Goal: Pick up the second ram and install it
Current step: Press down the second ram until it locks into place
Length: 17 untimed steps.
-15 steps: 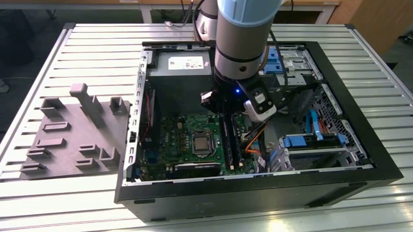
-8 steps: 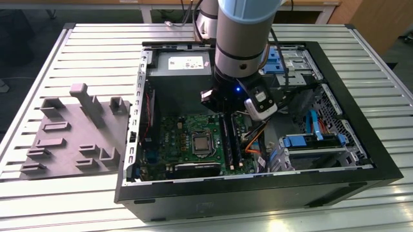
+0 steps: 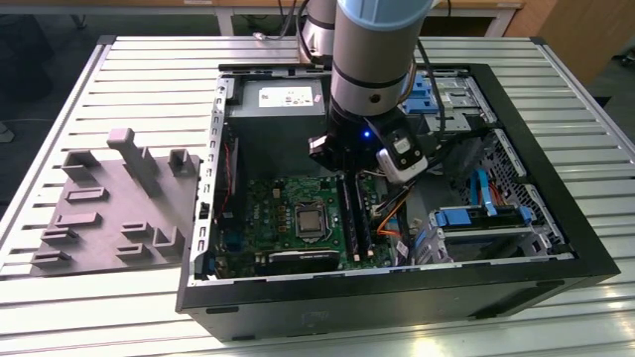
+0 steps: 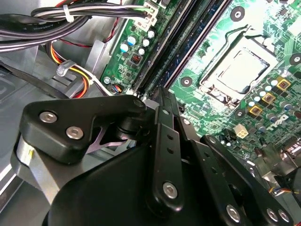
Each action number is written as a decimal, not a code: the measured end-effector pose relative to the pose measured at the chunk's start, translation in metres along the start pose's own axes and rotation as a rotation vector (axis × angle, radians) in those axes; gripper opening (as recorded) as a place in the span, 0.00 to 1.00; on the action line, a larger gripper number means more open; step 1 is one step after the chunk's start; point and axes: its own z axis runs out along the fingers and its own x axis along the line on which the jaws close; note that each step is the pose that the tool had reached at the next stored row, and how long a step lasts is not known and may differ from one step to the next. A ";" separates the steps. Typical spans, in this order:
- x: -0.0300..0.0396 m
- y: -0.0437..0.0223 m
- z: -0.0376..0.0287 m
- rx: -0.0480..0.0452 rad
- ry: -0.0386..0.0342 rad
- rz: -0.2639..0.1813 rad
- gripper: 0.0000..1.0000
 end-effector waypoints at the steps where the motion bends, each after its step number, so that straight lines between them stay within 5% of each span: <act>1: 0.0000 0.0000 -0.0001 0.0000 0.0000 0.000 0.11; 3: 0.0000 0.0000 -0.0002 0.0001 0.0000 0.000 0.11; 4: -0.0001 -0.0063 -0.0009 0.0003 0.0001 0.000 0.11; 5: -0.0003 -0.0195 -0.0019 0.0002 0.0001 0.000 0.11; 17: -0.0003 -0.0226 -0.0022 0.0002 0.0000 0.000 0.11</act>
